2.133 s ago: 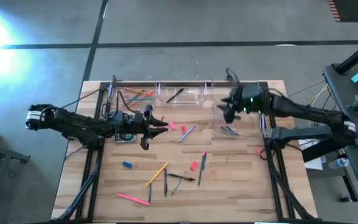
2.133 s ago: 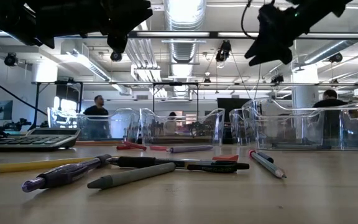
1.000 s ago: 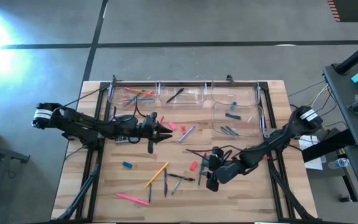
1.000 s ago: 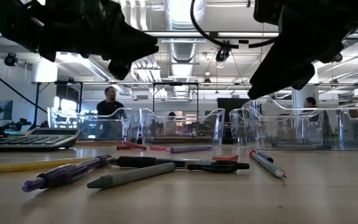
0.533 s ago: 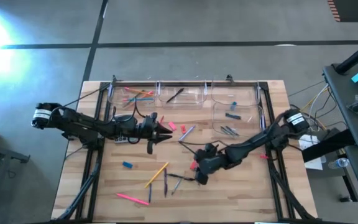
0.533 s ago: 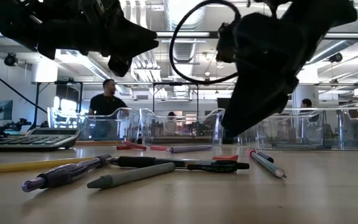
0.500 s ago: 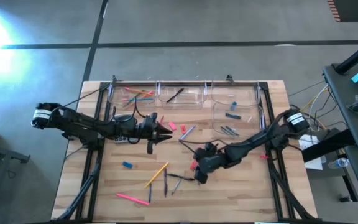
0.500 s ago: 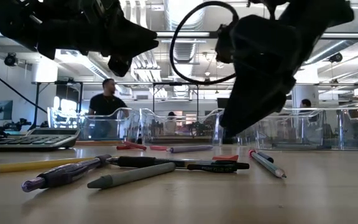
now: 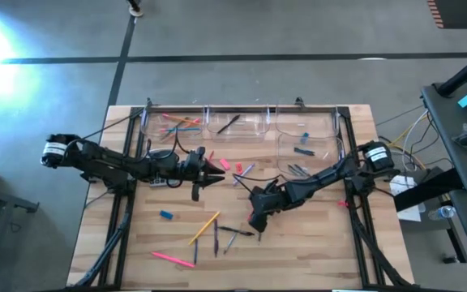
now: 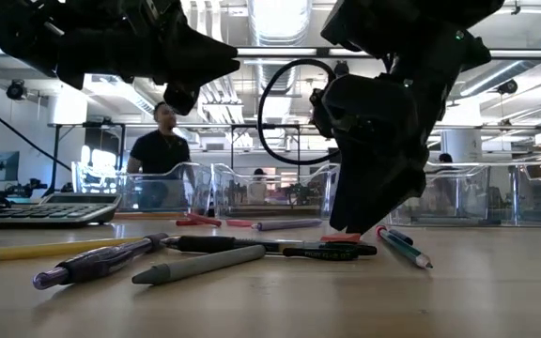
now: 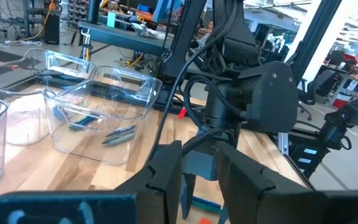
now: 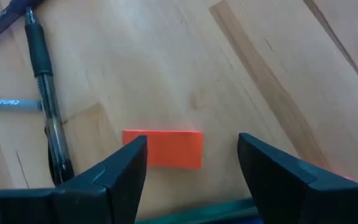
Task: Sort crayons/erasers/pens/pencils in bins
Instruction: Put the orange eraser into the top right transparent bin
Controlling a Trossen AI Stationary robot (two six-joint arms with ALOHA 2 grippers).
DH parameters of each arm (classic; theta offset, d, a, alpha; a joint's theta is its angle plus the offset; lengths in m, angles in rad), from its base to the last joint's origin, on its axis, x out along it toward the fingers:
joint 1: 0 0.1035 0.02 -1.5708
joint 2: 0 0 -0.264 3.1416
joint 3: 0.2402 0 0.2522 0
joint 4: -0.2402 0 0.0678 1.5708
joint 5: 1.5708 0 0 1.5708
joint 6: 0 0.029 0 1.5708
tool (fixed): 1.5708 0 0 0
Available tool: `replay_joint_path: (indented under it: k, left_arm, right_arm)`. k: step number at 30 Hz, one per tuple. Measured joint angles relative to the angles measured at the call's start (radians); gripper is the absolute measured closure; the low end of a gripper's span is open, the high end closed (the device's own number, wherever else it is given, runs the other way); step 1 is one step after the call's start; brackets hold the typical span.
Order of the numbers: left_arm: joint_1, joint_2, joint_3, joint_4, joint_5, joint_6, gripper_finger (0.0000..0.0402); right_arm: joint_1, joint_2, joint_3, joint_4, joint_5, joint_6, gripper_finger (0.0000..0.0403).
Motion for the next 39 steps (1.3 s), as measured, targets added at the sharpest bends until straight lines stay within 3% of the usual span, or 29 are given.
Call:
replay_joint_path:
  k: [29, 39]
  left_arm:
    - [-0.002, 0.000, 0.000, 0.000, 0.000, 0.000, 0.0318]
    - [-0.002, 0.000, -0.001, 0.000, 0.000, 0.000, 0.0318]
  right_arm:
    - [0.031, 0.016, -0.002, 0.033, -0.047, 0.042, 0.0172]
    - [0.031, 0.039, -0.002, 0.036, -0.041, -0.020, 0.0187]
